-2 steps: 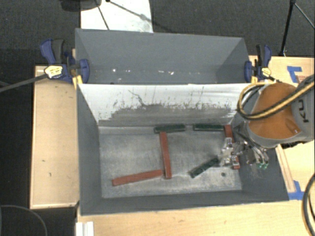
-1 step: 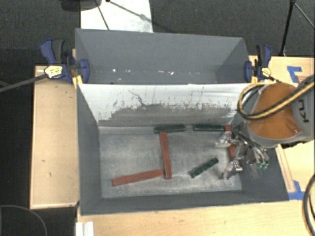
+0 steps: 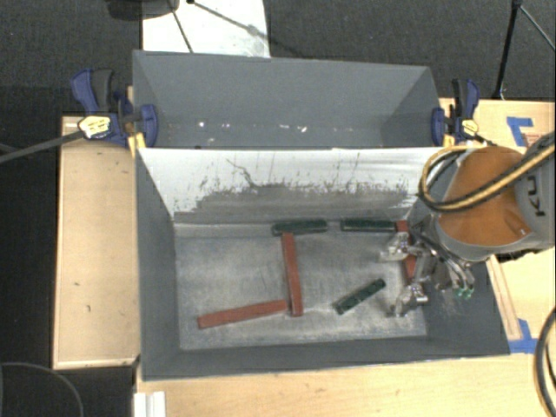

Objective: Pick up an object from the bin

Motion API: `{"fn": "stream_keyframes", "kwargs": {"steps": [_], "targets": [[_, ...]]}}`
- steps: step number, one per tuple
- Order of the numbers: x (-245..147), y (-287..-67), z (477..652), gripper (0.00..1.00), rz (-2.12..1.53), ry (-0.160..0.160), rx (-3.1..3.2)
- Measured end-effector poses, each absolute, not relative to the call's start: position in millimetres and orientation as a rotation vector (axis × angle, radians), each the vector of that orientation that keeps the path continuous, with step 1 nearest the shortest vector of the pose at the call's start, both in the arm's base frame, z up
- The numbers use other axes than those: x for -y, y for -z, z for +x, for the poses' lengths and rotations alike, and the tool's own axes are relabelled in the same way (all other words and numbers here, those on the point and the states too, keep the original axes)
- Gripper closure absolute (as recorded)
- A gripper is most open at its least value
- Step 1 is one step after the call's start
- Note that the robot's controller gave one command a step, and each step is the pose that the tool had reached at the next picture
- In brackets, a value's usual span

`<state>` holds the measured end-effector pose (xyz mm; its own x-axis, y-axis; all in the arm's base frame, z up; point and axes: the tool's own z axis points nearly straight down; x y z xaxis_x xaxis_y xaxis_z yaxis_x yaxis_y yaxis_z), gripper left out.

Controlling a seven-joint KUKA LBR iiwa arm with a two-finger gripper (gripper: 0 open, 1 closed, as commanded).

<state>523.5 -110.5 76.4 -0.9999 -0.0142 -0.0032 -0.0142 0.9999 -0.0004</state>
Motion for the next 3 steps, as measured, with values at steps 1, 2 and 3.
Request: {"fn": "stream_keyframes", "kwargs": {"steps": [1, 2, 3], "targets": [[79, -75, 497.6, 1.00, -0.348, 0.007, -3.105], [79, -75, 497.7, 1.00, -0.350, 0.007, -3.105], [93, -275, 522.7, 1.00, -0.299, 0.004, -3.119]]}}
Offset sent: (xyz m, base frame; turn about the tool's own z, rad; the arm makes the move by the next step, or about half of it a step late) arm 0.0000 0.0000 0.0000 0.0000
